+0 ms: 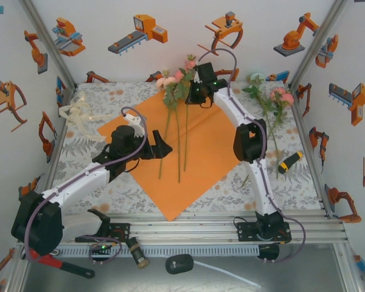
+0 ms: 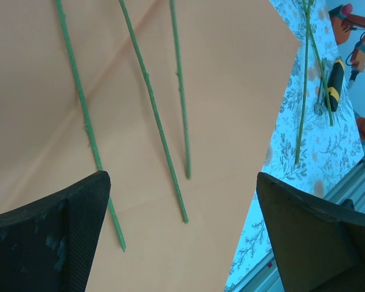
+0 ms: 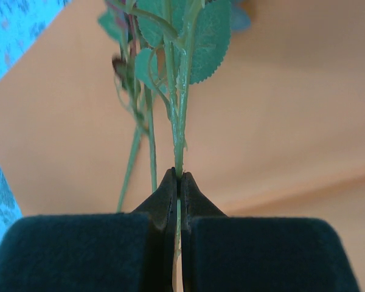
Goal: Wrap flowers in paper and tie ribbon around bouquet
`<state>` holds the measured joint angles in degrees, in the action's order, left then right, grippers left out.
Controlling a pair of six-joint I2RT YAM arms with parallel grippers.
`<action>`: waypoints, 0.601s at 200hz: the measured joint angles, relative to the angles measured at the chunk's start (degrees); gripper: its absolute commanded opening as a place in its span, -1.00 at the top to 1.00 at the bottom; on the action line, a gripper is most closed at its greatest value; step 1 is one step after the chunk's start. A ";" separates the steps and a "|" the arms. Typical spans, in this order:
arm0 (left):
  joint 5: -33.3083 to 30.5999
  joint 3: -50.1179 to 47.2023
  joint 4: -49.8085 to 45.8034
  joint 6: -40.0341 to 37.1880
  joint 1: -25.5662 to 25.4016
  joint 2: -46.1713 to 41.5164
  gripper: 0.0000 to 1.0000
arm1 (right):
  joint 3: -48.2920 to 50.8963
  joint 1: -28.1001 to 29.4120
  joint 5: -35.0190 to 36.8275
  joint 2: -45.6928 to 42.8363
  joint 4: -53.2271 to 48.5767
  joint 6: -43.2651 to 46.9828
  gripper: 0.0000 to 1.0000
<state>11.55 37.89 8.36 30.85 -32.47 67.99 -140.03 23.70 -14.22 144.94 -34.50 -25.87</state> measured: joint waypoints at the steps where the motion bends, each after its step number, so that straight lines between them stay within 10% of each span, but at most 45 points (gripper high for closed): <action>1: 0.00 0.00 -0.02 0.00 0.00 -0.02 -0.94 | -0.79 0.00 0.04 0.50 -0.02 -0.13 1.00; 50: -1.05 0.00 -0.33 -0.02 -0.20 -0.74 -0.94 | -8.98 0.15 -0.90 8.68 -0.48 -2.10 0.99; 120: -1.29 0.00 -0.39 0.17 -0.20 -0.68 -0.94 | -6.40 0.79 -1.05 7.30 -1.36 -0.66 0.23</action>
<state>10.26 37.89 7.97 31.03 -32.67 67.31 -146.43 24.49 -15.27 152.24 -35.86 -26.52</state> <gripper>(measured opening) 0.972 0.361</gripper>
